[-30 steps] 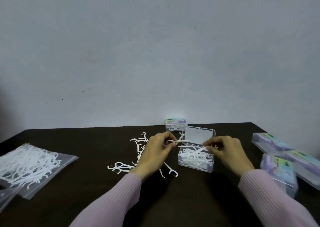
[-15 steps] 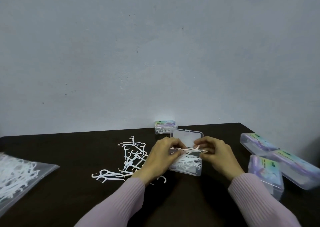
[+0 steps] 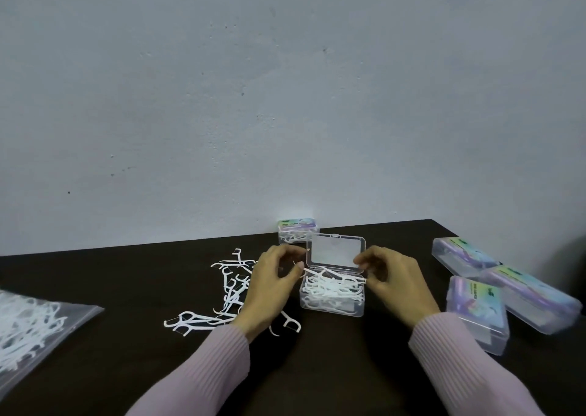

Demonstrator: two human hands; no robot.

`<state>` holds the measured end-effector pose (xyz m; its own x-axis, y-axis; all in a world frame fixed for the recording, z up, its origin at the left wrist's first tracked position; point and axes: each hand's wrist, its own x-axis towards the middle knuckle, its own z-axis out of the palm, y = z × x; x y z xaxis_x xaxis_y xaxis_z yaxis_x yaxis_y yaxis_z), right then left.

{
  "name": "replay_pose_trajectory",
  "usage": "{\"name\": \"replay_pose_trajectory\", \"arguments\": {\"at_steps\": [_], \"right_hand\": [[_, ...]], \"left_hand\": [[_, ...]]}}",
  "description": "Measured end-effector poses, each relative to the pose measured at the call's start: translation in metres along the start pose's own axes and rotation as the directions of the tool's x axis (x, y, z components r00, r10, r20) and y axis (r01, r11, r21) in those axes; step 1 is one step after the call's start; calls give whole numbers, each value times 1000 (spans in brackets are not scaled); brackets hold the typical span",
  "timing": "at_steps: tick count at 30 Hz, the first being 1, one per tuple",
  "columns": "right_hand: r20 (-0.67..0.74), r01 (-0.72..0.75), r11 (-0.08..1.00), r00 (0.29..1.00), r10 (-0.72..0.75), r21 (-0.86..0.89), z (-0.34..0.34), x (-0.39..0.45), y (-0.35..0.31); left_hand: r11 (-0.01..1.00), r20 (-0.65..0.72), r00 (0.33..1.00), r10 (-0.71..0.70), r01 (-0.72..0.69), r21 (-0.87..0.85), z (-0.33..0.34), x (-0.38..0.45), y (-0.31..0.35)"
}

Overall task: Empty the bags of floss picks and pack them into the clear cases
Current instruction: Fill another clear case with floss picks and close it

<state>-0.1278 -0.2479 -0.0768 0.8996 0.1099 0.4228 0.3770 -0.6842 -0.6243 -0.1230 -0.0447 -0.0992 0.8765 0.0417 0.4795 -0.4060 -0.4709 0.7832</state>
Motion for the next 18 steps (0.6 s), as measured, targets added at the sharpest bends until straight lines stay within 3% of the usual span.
{"name": "replay_pose_trajectory", "arguments": {"at_steps": [3, 6, 13, 18], "right_hand": [[-23, -89, 994, 996, 88, -63, -2, 1, 2], [11, -109, 994, 994, 109, 2, 0, 1, 3], [-62, -59, 989, 996, 68, 139, 5, 1, 2], [25, -48, 989, 999, 44, 142, 7, 0, 1]], "left_hand": [[995, 44, 996, -77, 80, -53, 0, -1, -2], [993, 81, 992, -94, 99, -71, 1, -3, -3], [999, 52, 998, -31, 31, -9, 3, -6, 1], [993, 61, 996, 58, -64, 100, 6, -9, 3]]}}
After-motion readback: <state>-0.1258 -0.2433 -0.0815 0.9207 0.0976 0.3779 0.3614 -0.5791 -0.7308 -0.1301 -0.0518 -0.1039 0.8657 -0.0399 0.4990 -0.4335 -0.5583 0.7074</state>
